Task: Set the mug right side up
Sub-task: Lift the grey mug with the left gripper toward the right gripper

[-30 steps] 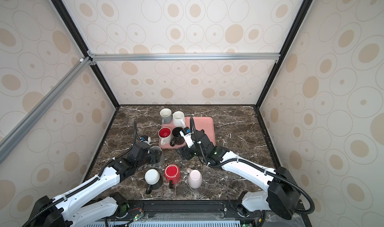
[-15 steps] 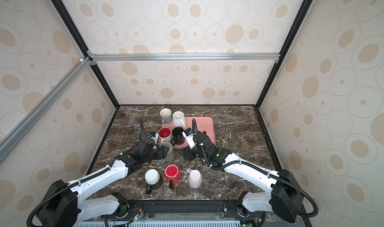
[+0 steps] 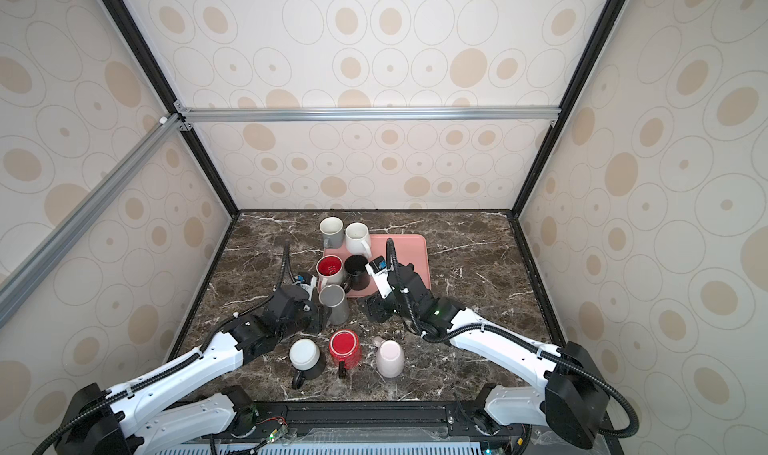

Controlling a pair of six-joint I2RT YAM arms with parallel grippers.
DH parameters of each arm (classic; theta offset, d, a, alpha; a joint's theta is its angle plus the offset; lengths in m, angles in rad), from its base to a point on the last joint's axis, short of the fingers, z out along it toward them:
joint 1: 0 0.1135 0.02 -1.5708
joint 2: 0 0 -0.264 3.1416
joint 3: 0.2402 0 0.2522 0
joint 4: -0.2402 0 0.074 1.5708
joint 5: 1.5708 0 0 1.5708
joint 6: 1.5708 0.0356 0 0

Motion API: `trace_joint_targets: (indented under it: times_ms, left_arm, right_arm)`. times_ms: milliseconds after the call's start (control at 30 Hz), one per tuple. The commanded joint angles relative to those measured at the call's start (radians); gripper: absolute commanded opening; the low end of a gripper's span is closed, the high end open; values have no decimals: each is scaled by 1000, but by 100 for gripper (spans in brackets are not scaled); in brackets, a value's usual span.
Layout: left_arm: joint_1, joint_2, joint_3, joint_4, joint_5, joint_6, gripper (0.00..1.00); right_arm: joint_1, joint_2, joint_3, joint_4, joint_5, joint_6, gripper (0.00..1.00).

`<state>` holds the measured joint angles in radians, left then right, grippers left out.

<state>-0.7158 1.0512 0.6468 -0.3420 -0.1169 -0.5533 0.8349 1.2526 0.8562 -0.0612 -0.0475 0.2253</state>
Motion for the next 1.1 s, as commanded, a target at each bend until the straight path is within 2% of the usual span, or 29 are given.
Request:
trace_joint_targets:
  times_ms: [0,100,233,533,700,1000,1067]
  left_arm:
    - [-20,23,53,-118,-47,36,53]
    - [-20,61,47,-127,-13,60,54]
    - [-19,128,45,-102,16,63,45]
    - [-4,205,85,-38,-68,103,40]
    - [40,222,78,-1,-55,116,39]
    - [42,248,82,36,-56,140,36]
    - [41,246,81,44,-54,146,33]
  right_arm:
    - [-2,-1,-17,25,8,10,75]
    - [-2,-11,-23,28,15,11,75]
    - [-2,-12,-27,30,15,14,75]
    - [-4,-27,-34,25,18,9,75]
    - [-5,-42,-42,26,25,8,75]
    - [-8,-45,-45,29,20,9,75]
    - [-9,-42,-46,30,17,11,75]
